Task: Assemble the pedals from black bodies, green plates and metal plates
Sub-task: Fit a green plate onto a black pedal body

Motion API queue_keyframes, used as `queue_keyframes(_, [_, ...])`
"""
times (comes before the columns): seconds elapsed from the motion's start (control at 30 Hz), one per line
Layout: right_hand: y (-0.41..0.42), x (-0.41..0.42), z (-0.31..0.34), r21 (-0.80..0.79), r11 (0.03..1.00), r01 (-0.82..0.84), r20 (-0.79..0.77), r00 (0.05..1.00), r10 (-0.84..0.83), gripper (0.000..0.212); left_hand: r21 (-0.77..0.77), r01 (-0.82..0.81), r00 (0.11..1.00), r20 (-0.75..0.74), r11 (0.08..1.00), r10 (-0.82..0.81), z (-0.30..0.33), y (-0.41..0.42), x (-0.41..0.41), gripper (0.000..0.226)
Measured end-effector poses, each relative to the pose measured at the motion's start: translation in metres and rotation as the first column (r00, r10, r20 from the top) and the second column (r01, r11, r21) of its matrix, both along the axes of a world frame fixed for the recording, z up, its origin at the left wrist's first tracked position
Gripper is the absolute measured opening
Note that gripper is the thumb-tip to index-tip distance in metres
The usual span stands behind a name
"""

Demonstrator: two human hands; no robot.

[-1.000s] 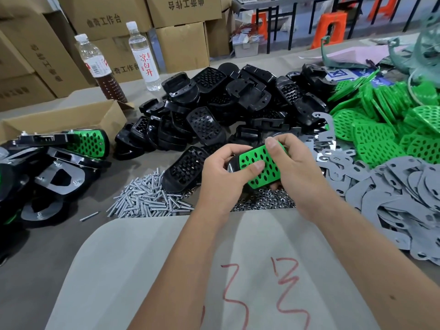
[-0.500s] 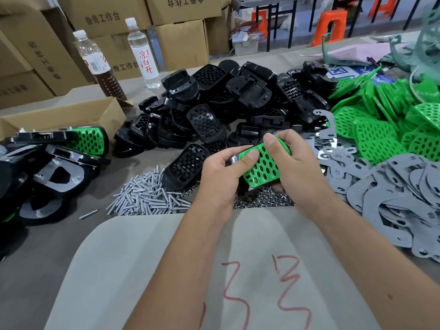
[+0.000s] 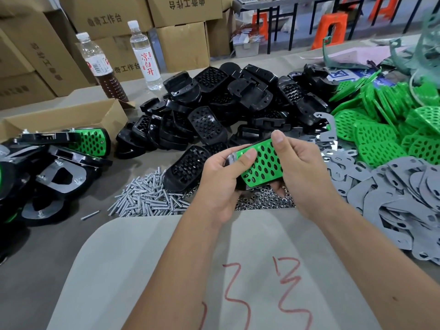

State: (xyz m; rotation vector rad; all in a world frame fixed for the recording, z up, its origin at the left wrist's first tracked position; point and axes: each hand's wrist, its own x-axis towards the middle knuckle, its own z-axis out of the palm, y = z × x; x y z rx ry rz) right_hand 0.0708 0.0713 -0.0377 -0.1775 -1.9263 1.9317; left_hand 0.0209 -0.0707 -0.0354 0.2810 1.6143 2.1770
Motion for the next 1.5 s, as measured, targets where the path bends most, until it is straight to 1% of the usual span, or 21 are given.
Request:
queue_keyframes(0.03, [0.001, -0.001, -0.001, -0.048, 0.998, -0.027, -0.001, 1.000, 0.027, 0.048, -0.024, -0.058, 0.998, -0.020, 0.998, 0.058, -0.001, 0.002, 0.000, 0.037])
queue_keyframes(0.1, [0.003, -0.004, -0.002, -0.161, 0.984, -0.071, -0.008, 0.997, 0.070, 0.040, 0.005, -0.193, 0.981, -0.017, 0.981, 0.193, -0.001, 0.005, -0.001, 0.026])
queue_keyframes(0.17, [0.004, -0.006, -0.004, -0.182, 0.981, -0.070, 0.007, 0.997, 0.072, 0.030, 0.029, -0.254, 0.967, -0.016, 0.967, 0.254, 0.000, 0.006, -0.003, 0.022])
queue_keyframes(0.27, [0.006, -0.006, -0.008, -0.111, 0.994, -0.016, 0.026, 0.999, 0.020, 0.023, -0.063, -0.213, 0.975, -0.076, 0.975, 0.209, -0.001, 0.004, -0.003, 0.021])
queue_keyframes(0.37, [0.011, -0.004, -0.008, -0.131, 0.991, -0.016, 0.007, 1.000, 0.017, 0.024, -0.139, -0.142, 0.984, -0.126, 0.980, 0.125, -0.003, 0.002, -0.003, 0.022])
queue_keyframes(0.43, [0.013, -0.003, -0.006, -0.153, 0.986, -0.063, -0.010, 0.998, 0.062, 0.026, -0.106, -0.130, 0.987, -0.109, 0.986, 0.118, 0.000, 0.001, -0.001, 0.031])
queue_keyframes(0.53, [0.012, -0.002, -0.005, -0.153, 0.981, -0.117, -0.037, 0.993, 0.113, 0.028, 0.005, -0.094, 0.994, -0.049, 0.996, 0.094, 0.003, -0.002, 0.000, 0.056])
queue_keyframes(0.63, [0.012, -0.002, -0.004, -0.153, 0.978, -0.144, -0.048, 0.989, 0.138, 0.029, 0.047, -0.057, 0.998, -0.020, 0.997, 0.058, 0.004, -0.003, -0.001, 0.062])
queue_keyframes(0.7, [0.010, -0.002, -0.005, -0.151, 0.981, -0.121, -0.045, 0.992, 0.115, 0.028, 0.048, -0.063, 0.998, -0.014, 0.997, 0.063, 0.004, -0.002, -0.001, 0.058])
queue_keyframes(0.8, [0.011, -0.002, -0.005, -0.211, 0.977, -0.028, -0.039, 0.999, 0.020, 0.025, 0.057, -0.051, 0.999, -0.013, 0.997, 0.052, 0.001, -0.003, -0.005, 0.040])
queue_keyframes(0.87, [0.013, -0.002, -0.003, -0.227, 0.974, 0.016, -0.014, 1.000, -0.019, 0.024, -0.003, -0.080, 0.996, -0.050, 0.997, 0.080, -0.002, -0.006, -0.009, 0.026])
queue_keyframes(0.93, [0.015, -0.001, -0.002, -0.217, 0.976, -0.013, 0.032, 0.999, 0.021, 0.024, -0.074, -0.114, 0.990, -0.095, 0.991, 0.107, -0.004, -0.008, -0.012, 0.016])
queue_keyframes(1.0, [0.016, -0.001, -0.001, -0.214, 0.974, -0.073, 0.062, 0.994, 0.088, 0.027, -0.072, -0.128, 0.989, -0.088, 0.989, 0.122, -0.005, -0.007, -0.012, 0.014])
queue_keyframes(1.07, [0.016, -0.001, 0.000, -0.199, 0.973, -0.121, 0.079, 0.987, 0.139, 0.029, -0.032, -0.129, 0.990, -0.055, 0.991, 0.127, -0.002, -0.008, -0.010, 0.015])
queue_keyframes(1.17, [0.016, -0.002, 0.000, -0.198, 0.969, -0.146, 0.073, 0.984, 0.163, 0.032, 0.004, -0.104, 0.994, -0.026, 0.995, 0.104, -0.001, -0.009, -0.009, 0.015])
queue_keyframes(1.23, [0.016, -0.003, 0.000, -0.183, 0.975, -0.126, 0.059, 0.989, 0.139, 0.033, -0.003, -0.072, 0.997, -0.027, 0.997, 0.072, -0.001, -0.010, -0.008, 0.014])
queue_keyframes(1.3, [0.017, -0.004, 0.000, -0.147, 0.987, -0.060, 0.060, 0.996, 0.069, 0.032, -0.023, -0.005, 0.999, -0.033, 1.000, 0.005, 0.001, -0.011, -0.007, 0.012])
queue_keyframes(1.37, [0.020, -0.003, 0.000, -0.140, 0.990, -0.010, 0.075, 0.997, 0.020, 0.032, -0.058, 0.059, 0.996, -0.060, 0.997, -0.062, 0.001, -0.012, -0.006, 0.020])
queue_keyframes(1.4, [0.022, -0.003, 0.000, -0.153, 0.988, -0.009, 0.078, 0.997, 0.021, 0.033, -0.081, 0.072, 0.994, -0.079, 0.994, -0.078, -0.001, -0.011, -0.006, 0.024])
queue_keyframes(1.43, [0.023, -0.002, 0.000, -0.169, 0.985, -0.019, 0.079, 0.996, 0.033, 0.033, -0.100, 0.067, 0.993, -0.093, 0.993, -0.077, -0.002, -0.011, -0.006, 0.023])
queue_keyframes(1.5, [0.023, -0.002, -0.001, -0.188, 0.982, -0.025, 0.075, 0.996, 0.040, 0.033, -0.114, 0.032, 0.994, -0.102, 0.993, -0.043, -0.003, -0.009, -0.007, 0.012])
